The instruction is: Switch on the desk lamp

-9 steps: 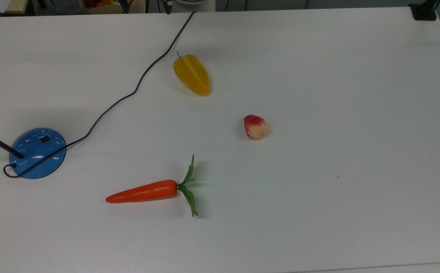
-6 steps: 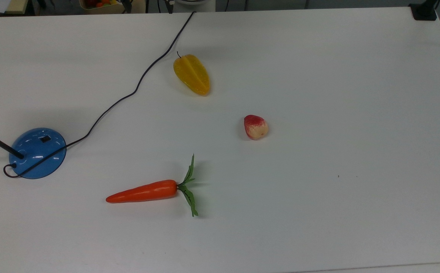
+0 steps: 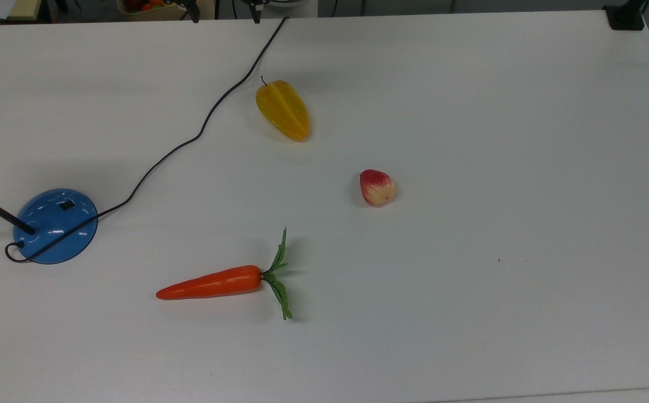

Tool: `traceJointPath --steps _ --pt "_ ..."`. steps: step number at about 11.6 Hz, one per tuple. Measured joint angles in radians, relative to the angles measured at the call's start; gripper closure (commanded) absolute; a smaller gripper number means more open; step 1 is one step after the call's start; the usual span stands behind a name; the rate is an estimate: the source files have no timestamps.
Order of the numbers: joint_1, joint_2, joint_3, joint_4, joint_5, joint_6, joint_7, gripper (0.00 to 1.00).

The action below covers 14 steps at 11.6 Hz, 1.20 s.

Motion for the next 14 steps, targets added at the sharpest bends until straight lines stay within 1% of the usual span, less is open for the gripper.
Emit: traceJointPath --steps 2,4,5,6,7,8,12,14 --pt "-0.001 0.005 0.015 0.0 0.001 0.0 0.029 0.0" --pt "-0.002 0.012 0.026 -0.001 0.001 0.0 0.03 0.0" --pt "-0.002 0.016 0.029 -0.001 0.001 0.0 0.03 0.14" --pt "-0.002 0.019 0.03 -0.005 0.001 -0.001 0.029 0.41" --pt "-0.002 0.021 0.036 -0.008 0.001 -0.001 0.027 0.73" --pt "-0.002 0.024 0.043 -0.01 0.001 -0.001 0.023 0.99" --pt "-0.003 0.031 0.048 -0.013 0.005 -0.001 -0.004 1.0" --pt "-0.016 0.038 0.048 -0.013 0.006 0.006 -0.004 1.0"
